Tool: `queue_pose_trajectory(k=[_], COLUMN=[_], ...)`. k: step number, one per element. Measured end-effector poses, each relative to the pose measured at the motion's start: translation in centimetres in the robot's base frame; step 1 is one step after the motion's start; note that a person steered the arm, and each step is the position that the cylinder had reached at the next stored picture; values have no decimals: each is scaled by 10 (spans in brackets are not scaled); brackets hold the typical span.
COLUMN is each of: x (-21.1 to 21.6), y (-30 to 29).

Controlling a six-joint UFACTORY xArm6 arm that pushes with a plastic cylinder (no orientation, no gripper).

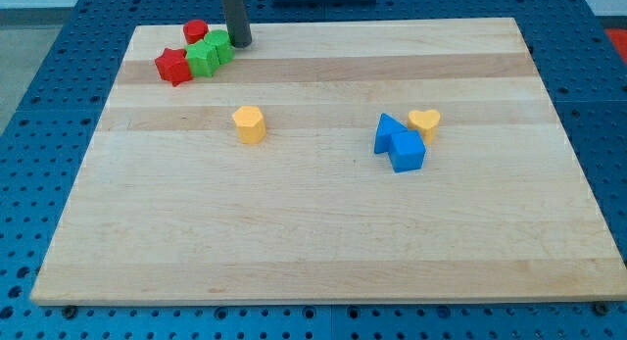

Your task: Slide the red star towards red circle

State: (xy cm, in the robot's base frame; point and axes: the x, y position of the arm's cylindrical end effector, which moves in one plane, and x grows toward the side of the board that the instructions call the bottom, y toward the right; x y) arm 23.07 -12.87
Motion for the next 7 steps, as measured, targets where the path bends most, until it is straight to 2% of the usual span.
queue_pose_trajectory(k=[3, 4, 5, 6, 7], x=[4, 5, 28, 78, 123], y=[-27, -17, 3, -1, -38])
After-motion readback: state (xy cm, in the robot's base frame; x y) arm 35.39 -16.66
